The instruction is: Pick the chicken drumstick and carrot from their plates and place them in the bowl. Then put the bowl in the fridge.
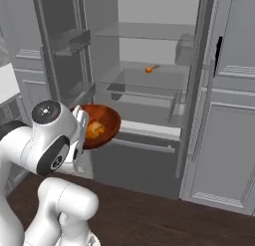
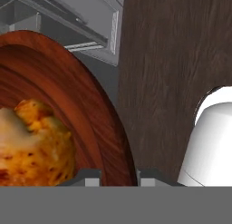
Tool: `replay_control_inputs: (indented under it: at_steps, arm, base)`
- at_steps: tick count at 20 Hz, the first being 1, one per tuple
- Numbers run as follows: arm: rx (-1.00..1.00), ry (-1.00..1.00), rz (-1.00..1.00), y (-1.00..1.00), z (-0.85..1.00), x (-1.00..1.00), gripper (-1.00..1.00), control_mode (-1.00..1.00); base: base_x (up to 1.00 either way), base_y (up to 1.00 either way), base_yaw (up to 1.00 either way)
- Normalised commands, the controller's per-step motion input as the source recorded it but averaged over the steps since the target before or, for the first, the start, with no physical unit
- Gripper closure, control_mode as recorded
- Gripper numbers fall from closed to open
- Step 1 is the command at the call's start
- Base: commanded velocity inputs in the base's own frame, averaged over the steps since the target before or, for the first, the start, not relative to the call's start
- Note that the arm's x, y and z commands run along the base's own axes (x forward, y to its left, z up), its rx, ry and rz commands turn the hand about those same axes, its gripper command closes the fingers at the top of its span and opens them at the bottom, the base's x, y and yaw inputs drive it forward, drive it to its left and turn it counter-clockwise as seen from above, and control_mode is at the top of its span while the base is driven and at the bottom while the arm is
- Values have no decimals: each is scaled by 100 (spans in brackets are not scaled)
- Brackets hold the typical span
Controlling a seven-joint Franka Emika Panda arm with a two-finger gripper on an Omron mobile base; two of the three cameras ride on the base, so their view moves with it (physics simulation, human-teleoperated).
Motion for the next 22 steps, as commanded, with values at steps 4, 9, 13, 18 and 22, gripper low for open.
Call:
replay_control_inputs:
  at_steps: [4, 9, 13, 18, 22]
  arm:
    - [0, 0, 0, 0, 0, 0, 100, 100]
    - [0, 0, 0, 0, 0, 0, 100, 100]
    - [0, 0, 0, 0, 0, 0, 100, 100]
    - [0, 0, 0, 0, 0, 0, 100, 100]
    - [0, 0, 1, 0, -7, 18, 100, -100]
  base:
    - [100, -1, 0]
    - [98, -8, 0]
    - [100, -5, 1]
    - [84, 0, 4]
    - [44, 1, 4]
